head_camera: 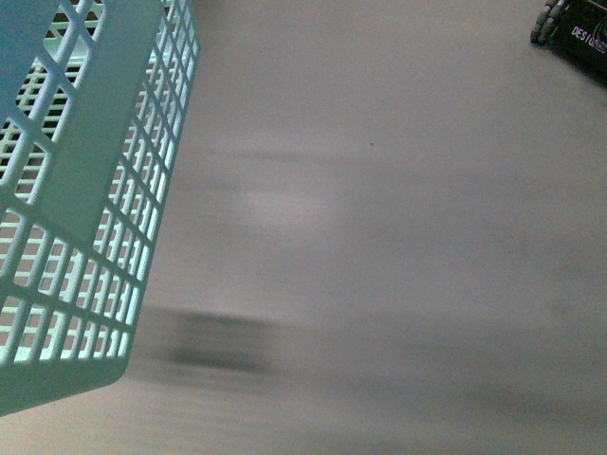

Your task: Pick mango and avocado into basket

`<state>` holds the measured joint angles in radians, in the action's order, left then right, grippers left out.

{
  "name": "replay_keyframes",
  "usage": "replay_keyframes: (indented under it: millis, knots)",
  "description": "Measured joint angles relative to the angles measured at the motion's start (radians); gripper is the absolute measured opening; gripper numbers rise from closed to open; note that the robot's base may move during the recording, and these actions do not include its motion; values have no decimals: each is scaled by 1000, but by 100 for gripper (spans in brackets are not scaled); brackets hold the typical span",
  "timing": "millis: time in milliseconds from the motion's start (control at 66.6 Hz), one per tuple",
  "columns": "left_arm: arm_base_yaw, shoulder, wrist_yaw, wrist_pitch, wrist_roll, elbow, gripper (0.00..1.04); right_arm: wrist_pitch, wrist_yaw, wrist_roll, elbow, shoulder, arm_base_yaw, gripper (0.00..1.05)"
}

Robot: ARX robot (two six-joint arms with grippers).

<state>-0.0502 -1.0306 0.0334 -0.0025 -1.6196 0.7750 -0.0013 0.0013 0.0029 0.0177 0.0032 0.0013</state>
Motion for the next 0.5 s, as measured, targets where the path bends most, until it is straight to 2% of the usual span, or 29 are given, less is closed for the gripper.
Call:
replay_keyframes:
  millis: [495]
  knots:
    - [0,0,0,0,0,0,13,0,0,0,0,0,0,96]
